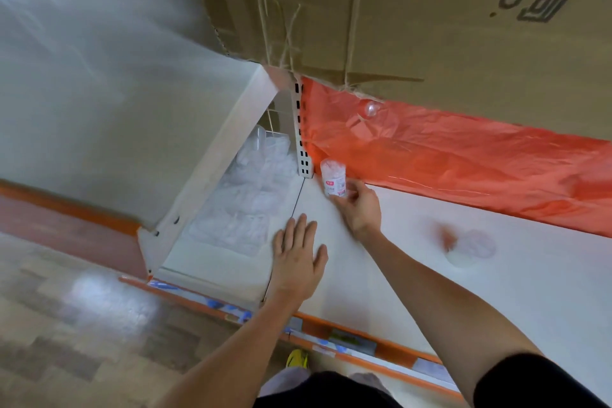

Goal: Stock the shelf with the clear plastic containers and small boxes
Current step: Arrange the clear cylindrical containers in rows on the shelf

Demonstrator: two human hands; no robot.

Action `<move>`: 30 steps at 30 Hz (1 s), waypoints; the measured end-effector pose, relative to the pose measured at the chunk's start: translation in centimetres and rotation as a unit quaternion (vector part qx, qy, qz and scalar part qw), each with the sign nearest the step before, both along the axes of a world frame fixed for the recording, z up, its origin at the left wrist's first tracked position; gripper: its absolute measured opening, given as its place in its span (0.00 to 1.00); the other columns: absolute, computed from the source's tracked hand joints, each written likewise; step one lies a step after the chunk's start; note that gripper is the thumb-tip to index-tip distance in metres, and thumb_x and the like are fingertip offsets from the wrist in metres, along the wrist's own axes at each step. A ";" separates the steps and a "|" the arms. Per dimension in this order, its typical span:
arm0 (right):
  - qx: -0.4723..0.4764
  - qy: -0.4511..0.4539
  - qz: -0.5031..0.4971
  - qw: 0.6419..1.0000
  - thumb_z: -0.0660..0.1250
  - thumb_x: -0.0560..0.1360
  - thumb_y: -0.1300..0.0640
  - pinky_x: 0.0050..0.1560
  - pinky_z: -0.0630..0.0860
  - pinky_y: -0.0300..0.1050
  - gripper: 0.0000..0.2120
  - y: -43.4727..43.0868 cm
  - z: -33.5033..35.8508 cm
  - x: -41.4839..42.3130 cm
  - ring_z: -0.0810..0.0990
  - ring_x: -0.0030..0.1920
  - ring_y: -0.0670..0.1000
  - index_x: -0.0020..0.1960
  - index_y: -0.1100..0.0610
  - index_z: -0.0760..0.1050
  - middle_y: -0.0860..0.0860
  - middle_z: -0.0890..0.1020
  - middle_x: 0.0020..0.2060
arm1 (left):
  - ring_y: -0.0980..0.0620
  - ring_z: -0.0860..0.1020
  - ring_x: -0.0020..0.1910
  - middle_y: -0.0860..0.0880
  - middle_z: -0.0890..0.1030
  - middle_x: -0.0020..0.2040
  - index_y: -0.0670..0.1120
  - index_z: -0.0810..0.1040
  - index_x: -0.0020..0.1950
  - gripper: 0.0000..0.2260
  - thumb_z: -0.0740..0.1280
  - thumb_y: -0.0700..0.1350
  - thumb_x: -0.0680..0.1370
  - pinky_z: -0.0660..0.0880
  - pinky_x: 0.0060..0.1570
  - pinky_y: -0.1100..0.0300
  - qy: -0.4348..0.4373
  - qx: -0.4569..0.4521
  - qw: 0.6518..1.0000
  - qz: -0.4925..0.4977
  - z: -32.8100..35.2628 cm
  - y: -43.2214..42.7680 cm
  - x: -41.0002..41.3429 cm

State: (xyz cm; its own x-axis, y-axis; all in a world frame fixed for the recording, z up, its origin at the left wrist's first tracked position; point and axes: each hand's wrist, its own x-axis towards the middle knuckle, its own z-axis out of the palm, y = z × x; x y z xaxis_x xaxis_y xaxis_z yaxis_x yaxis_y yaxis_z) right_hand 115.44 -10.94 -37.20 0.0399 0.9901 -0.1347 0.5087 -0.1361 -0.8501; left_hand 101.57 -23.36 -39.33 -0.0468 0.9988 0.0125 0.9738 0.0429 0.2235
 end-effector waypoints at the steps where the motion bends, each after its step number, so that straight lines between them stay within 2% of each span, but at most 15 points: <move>1: -0.001 -0.005 -0.005 1.000 0.75 0.67 0.39 0.50 0.77 0.50 0.24 0.4 -0.2 -0.3 0.79 0.48 0.50 0.59 0.47 0.76 0.48 0.82 0.50 | 0.46 0.58 0.77 0.47 0.62 0.78 0.49 0.66 0.75 0.26 0.50 0.57 0.81 0.56 0.74 0.45 0.000 -0.001 1.000 -0.001 0.0 0.0 0.0; 9: 0.042 -0.049 -0.029 0.997 0.75 0.71 0.48 0.59 0.72 0.55 0.22 0.5 -0.4 -1.8 0.75 0.56 0.57 0.61 0.55 0.75 0.53 0.79 0.55 | 0.45 0.59 0.77 0.47 0.63 0.77 0.48 0.66 0.75 0.25 0.52 0.57 0.81 0.59 0.73 0.44 -0.004 0.012 1.000 -0.001 -0.2 0.0 -0.1; 14: 0.063 -0.092 -0.015 0.994 0.74 0.73 0.48 0.60 0.70 0.53 0.23 0.7 -0.9 -1.7 0.73 0.58 0.58 0.63 0.57 0.75 0.55 0.77 0.58 | 0.45 0.59 0.77 0.47 0.63 0.77 0.48 0.66 0.75 0.25 0.52 0.57 0.80 0.58 0.73 0.45 -0.004 0.015 1.000 -0.001 -0.2 0.1 -0.1; 23: 0.053 -0.132 -0.008 0.990 0.70 0.75 0.46 0.63 0.67 0.52 0.23 0.9 -1.0 -2.0 0.72 0.61 0.59 0.67 0.55 0.74 0.55 0.75 0.61 | 0.45 0.59 0.77 0.47 0.63 0.77 0.49 0.66 0.75 0.25 0.51 0.57 0.81 0.57 0.73 0.45 -0.006 0.012 1.000 -0.001 -0.1 0.1 -0.1; 30: 0.050 -0.099 0.005 0.994 0.72 0.74 0.50 0.68 0.67 0.53 0.26 -0.2 -0.7 -1.3 0.70 0.64 0.58 0.68 0.58 0.71 0.55 0.73 0.65 | 0.45 0.60 0.76 0.46 0.64 0.77 0.48 0.67 0.74 0.25 0.52 0.57 0.80 0.58 0.73 0.45 -0.011 0.002 1.000 0.000 0.2 0.0 -0.1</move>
State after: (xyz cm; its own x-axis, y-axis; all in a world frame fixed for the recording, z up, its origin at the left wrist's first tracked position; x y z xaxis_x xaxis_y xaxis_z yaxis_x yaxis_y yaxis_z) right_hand 114.18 -11.13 -37.92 0.0469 0.9985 -0.0267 0.6688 -0.0513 -0.7417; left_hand 101.49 -23.38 -39.09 -0.0462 0.9988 0.0148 0.9687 0.0411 0.2448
